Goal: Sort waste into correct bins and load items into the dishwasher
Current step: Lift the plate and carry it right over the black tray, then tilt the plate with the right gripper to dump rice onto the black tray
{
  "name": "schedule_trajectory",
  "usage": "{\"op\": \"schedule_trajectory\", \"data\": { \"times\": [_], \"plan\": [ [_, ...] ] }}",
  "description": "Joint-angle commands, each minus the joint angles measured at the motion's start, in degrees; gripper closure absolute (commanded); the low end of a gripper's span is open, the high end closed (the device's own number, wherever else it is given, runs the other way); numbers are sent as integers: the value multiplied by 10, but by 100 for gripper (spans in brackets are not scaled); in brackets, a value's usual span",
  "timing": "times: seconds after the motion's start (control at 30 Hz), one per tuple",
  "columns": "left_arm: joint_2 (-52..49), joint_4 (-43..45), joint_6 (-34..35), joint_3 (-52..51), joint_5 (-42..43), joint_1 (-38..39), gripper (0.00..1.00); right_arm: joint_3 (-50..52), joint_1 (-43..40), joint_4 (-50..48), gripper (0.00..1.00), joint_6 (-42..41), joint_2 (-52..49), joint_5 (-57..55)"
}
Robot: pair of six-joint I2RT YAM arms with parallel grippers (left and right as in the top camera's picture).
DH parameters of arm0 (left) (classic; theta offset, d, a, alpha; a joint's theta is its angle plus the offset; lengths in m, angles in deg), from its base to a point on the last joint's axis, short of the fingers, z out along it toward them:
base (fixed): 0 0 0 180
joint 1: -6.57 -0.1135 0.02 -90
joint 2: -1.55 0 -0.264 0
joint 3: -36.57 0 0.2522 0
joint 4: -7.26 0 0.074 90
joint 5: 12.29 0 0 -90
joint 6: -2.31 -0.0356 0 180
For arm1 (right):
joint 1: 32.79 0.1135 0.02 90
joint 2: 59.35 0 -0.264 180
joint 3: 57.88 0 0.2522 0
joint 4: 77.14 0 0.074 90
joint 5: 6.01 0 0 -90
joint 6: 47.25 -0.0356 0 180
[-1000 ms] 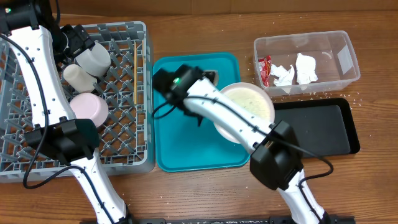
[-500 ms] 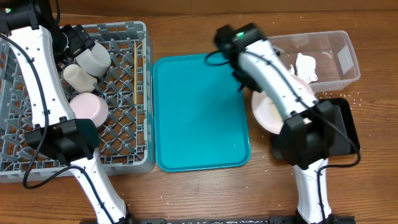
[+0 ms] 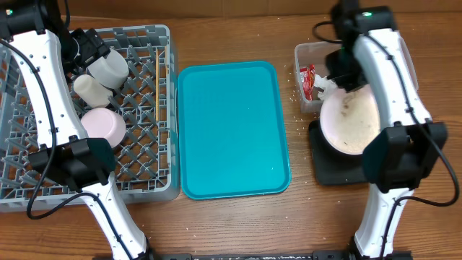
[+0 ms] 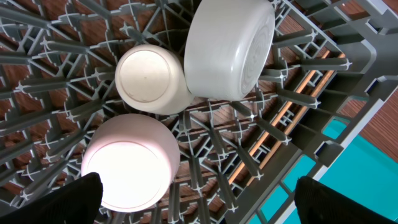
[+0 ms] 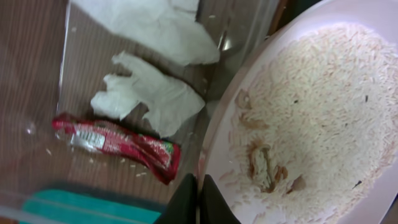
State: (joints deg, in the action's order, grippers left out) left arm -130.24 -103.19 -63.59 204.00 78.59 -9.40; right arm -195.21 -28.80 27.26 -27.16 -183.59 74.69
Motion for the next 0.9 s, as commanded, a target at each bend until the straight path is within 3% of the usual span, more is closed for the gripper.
{"op": "schedule_trajectory", "data": {
  "times": [0.0, 0.87],
  "plan": [
    [18, -1, 10, 7, 2, -1, 0, -14, -29, 1, 96, -2, 24, 52],
    [18, -1, 10, 7, 2, -1, 0, -13, -192, -14, 97, 89, 56, 210]
  ]
}}
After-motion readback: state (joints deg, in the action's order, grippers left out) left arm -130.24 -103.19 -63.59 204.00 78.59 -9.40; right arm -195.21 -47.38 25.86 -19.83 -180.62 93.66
